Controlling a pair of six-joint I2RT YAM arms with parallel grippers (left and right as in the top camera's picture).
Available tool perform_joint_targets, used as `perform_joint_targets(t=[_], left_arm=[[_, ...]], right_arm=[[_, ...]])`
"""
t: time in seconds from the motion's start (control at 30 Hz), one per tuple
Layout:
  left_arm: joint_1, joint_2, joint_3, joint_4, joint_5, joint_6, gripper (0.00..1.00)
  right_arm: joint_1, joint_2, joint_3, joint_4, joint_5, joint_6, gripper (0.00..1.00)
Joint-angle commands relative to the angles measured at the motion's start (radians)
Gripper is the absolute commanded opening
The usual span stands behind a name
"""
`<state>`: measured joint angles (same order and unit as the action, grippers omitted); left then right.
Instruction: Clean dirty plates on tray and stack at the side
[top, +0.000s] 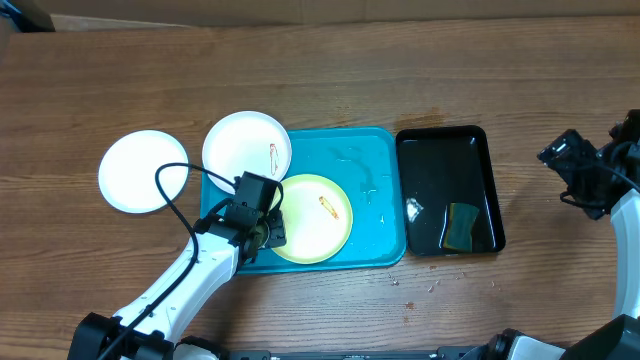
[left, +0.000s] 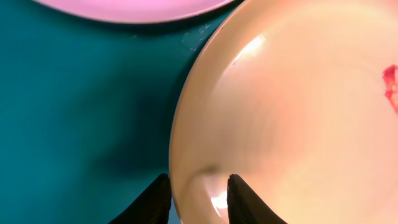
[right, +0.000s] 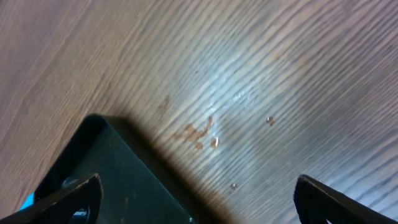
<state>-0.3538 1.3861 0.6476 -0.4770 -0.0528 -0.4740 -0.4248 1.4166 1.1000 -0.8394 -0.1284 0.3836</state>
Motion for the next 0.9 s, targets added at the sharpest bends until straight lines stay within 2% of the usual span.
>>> perform_joint_targets(t=[0.0,0.07,0.1,0.23,0.33,0.47,0.63,0.87], left_arm=[[0.000,0.000,-0.007,0.013,0.033,0.051,0.32],[0.000,0.000,-0.007,0.015,0.047,0.051,0.31],[0.000,0.000,-0.007,0.015,0.047,0.051,0.31],[0.000,0.007,-0.007,0.019,0.047,0.051,0.31],[0.000,0.045,-0.007,0.025,0.056,0.048,0.31],[0.001,0.123,0.004,0.044,0.096,0.048,0.33],[0.001,0.138,0.024,0.041,0.104,0.057,0.34],[0.002,0.138,0.026,0.063,0.079,0.087,0.37]], right_arm=[[-0.003,-0.016,0.039,0.003,-0.182,-0.167,0.89],[0.019,-0.020,0.082,-0.020,-0.221,-0.232,0.80],[0.042,-0.020,0.120,-0.053,-0.179,-0.232,0.79],[0.151,-0.020,0.239,-0.180,-0.039,-0.259,0.80],[0.253,-0.019,0.260,-0.245,0.024,-0.292,0.83],[0.366,0.003,0.236,-0.301,0.100,-0.288,0.83],[0.462,0.052,0.168,-0.340,0.101,-0.266,0.77],[0.542,0.107,-0.025,-0.257,0.191,-0.129,0.84]])
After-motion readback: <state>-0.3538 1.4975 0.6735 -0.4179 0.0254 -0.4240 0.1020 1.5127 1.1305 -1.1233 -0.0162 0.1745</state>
